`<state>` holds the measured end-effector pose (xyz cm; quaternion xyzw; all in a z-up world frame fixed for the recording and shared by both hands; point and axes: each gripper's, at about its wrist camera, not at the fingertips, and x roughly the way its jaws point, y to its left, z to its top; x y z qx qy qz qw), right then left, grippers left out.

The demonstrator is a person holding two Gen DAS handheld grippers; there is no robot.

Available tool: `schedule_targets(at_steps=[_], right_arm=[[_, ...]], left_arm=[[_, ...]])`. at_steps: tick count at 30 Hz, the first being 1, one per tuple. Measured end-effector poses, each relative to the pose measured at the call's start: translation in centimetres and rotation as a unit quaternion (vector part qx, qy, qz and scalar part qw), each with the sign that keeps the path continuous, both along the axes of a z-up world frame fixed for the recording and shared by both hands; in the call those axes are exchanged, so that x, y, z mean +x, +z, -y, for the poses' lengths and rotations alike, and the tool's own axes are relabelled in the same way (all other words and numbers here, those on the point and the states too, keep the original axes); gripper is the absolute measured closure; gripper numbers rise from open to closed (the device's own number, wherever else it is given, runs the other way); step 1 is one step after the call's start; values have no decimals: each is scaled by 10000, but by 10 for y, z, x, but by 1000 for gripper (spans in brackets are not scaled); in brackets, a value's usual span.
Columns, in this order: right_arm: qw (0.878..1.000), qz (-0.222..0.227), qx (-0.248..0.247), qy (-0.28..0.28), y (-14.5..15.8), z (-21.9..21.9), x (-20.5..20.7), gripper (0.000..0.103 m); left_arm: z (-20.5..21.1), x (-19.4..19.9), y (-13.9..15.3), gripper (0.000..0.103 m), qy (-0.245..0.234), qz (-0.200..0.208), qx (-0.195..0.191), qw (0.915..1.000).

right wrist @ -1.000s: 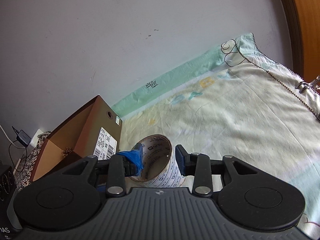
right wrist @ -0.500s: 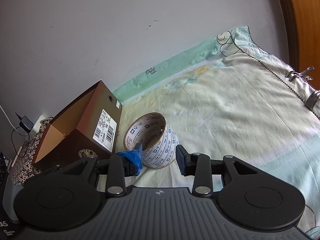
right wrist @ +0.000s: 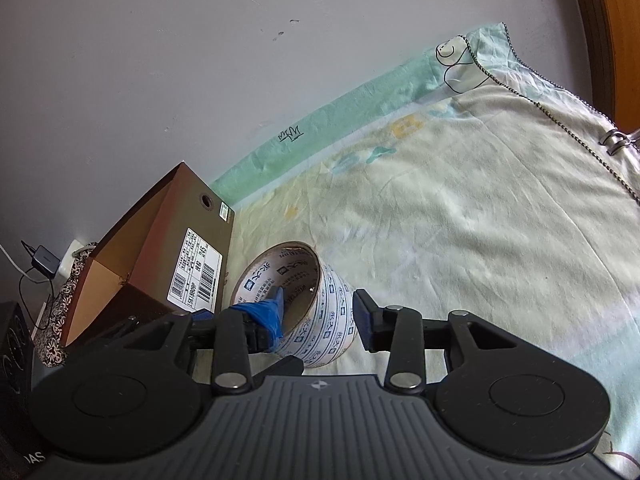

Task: Organize rigid objects
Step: 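Insert the right gripper finger into the tape roll's core and close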

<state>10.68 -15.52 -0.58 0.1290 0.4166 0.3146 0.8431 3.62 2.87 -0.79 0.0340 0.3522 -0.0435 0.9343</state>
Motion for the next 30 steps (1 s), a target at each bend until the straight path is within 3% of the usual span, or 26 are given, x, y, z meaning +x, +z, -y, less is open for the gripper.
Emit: schedule_targets(at_steps=[7, 9, 11, 22, 30], right_arm=[[9996, -82, -245, 150, -8, -19, 12, 81], [9992, -146, -328, 167, -12, -24, 16, 81], [9987, -209, -419, 222, -16, -29, 19, 81], [9967, -484, -606, 239, -23, -33, 26, 81], [9976, -306, -576, 231, -10, -25, 16, 83]], left_arm=[[-4, 15, -4, 11, -100, 1, -272, 9996], [-2, 17, -5, 12, -139, 24, -228, 9996], [-1, 19, -7, 23, -202, -16, -205, 9996], [3, 17, -8, 24, -186, 64, -140, 9997], [15, 3, 1, 25, -274, 282, 20, 9992]])
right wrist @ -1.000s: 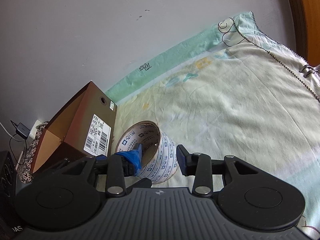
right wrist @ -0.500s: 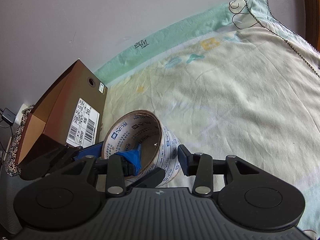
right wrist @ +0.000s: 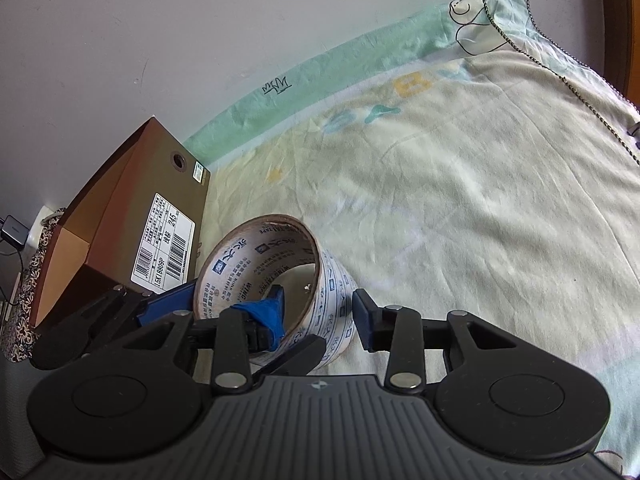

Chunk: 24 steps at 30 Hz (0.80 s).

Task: Organize rigid objects
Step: 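Insert the right gripper finger into the tape roll's core and close, then lift the tape roll with the right gripper and carry it over the box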

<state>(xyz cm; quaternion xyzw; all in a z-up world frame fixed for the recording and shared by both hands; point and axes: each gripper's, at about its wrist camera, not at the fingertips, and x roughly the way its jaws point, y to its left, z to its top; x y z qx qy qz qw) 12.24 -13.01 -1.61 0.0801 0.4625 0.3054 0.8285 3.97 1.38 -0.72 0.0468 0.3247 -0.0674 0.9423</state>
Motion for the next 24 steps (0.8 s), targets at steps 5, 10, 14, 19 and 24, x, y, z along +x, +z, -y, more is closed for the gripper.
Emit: schedule_targets(at_steps=[5, 10, 14, 19, 24], right_arm=[[9994, 325, 109, 53, 24, 1, -10, 83], [9966, 704, 360, 230, 49, -10, -20, 83], [9925, 985, 520, 511, 68, -30, -26, 83], [9858, 1266, 624, 907, 84, -64, -30, 83], [9788, 1435, 575, 1345, 89, -107, -36, 83]], left_arm=[[6, -14, 16, 25, 51, 363, 150, 9992], [-4, -27, 44, 25, 274, 774, 293, 9962], [-23, -38, 64, 25, 495, 1042, 344, 9927], [-53, -47, 84, 25, 828, 1269, 412, 9876], [-88, -53, 92, 25, 1116, 1307, 387, 9844]])
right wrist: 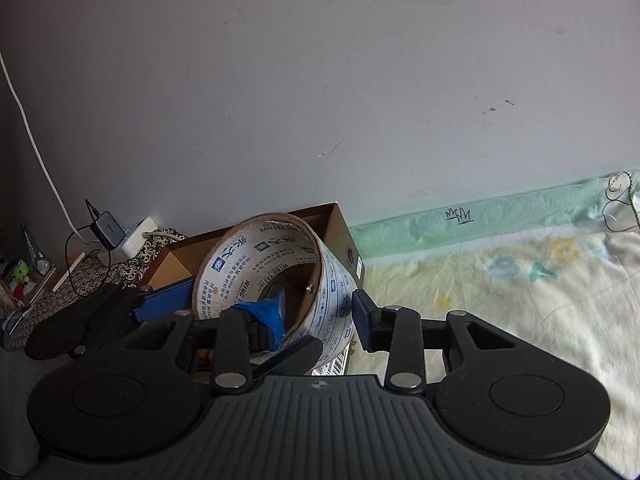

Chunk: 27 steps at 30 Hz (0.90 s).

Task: Organize rigid objects
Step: 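Lift the tape roll with the right gripper and carry it over the box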

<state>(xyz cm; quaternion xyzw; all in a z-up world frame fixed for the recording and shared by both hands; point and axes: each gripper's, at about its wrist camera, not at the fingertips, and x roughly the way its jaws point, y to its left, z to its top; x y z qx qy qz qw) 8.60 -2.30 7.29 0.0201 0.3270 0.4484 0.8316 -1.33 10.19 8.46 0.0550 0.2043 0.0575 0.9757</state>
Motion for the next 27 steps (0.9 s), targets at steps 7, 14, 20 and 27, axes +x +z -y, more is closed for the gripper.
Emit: schedule_targets(at_steps=[7, 14, 20, 27], right_arm=[[9987, 32, -305, 407, -6, -54, -1, 83], [9962, -288, -349, 741, -21, -109, -4, 83], [9927, -608, -415, 958, -35, -158, -2, 83], [9869, -947, -699, 1103, -60, -200, -8, 83]], left_arm=[[-56, 3, 0, 25, 167, -212, -328, 9991], [-103, 5, -3, 25, 416, -489, -209, 9977], [-149, 12, -11, 25, 659, -756, -257, 9946], [-193, 16, -31, 25, 920, -1093, -662, 9875]])
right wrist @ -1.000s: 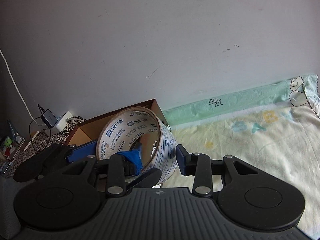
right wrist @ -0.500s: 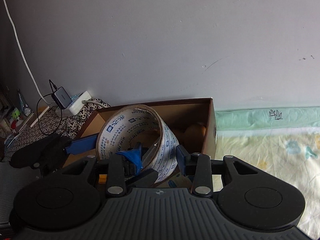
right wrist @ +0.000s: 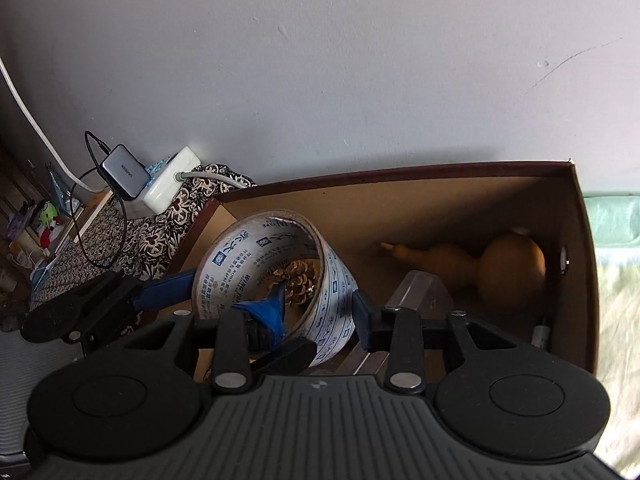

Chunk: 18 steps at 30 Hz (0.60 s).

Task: Organize rigid objects
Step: 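Lift the tape roll with the right gripper and carry it over the box, then lower the tape roll into the brown box beside the pine cone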

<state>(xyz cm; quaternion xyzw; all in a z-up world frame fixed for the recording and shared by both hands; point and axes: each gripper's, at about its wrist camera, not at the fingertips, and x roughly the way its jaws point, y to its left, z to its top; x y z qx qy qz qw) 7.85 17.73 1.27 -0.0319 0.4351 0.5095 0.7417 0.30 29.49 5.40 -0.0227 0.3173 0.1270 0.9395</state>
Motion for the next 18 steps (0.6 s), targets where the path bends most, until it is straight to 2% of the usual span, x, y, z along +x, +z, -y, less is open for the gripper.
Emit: schedule_targets(at_steps=[3, 5, 9, 12, 18], right_arm=[[9998, -35, -189, 13, -12, -8, -3, 83], [9995, -247, -219, -7, -18, -8, 0, 83], [9992, -258, -304, -56, -20, -7, -1, 83], [9993, -159, -343, -65, -20, -11, -3, 83], [9989, 185, -415, -65, -21, -15, -9, 85]], left_arm=[[-16, -8, -11, 24, 87, -296, -327, 9990], [-21, -3, -18, 24, 191, -475, -431, 9978], [-23, 2, -28, 24, 249, -703, -965, 9925], [-27, 5, -30, 24, 276, -787, -1047, 9910], [-27, 16, -37, 23, 285, -915, -964, 9907]])
